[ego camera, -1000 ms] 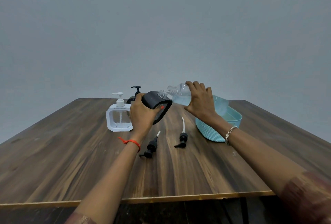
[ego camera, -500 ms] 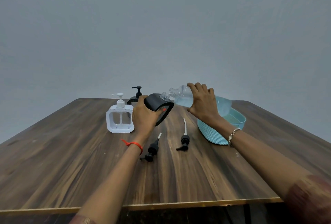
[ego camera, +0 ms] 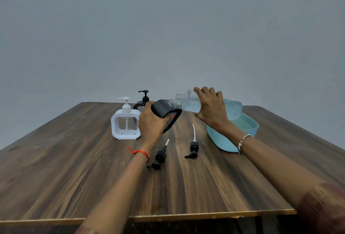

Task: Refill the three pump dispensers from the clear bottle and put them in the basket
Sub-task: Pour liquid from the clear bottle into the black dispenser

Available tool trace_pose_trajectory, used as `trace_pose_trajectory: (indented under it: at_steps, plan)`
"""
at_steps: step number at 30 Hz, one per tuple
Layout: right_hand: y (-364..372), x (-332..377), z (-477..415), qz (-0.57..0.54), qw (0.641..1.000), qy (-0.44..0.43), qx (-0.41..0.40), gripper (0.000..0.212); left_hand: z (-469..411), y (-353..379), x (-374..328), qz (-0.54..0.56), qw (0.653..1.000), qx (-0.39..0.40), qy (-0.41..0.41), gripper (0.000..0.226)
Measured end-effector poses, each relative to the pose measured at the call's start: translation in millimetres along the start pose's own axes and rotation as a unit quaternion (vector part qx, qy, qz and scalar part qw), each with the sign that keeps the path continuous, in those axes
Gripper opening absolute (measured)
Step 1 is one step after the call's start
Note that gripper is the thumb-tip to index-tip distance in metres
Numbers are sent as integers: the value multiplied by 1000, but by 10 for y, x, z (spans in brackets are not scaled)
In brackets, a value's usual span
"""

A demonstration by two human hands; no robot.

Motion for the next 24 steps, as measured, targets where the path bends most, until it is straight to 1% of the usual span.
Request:
trace_pose_trajectory:
  at_steps: [9, 15, 24]
  plan:
    - [-41, 0, -7, 10, 1000, -11, -11, 66, 6, 7, 1, 11, 1000, -4, -3, 52]
    - [-63, 5, -2, 7, 1000, -15, -11, 67, 14, 1, 1, 12, 1000, -3, -11, 57]
    - [-73, 14, -25, 9, 1000, -16, 10, 67, 31, -23, -9, 23, 1000, -6, -18, 59]
Point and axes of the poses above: each hand's wrist, its own z-axis away from the middle knuckle, its own y-axis out of the palm, x = y × z, the point moved 3 cm from there along -z, towards the middle knuckle, and after that the axes turned 8 degrees about x, right-handed, at the moved point
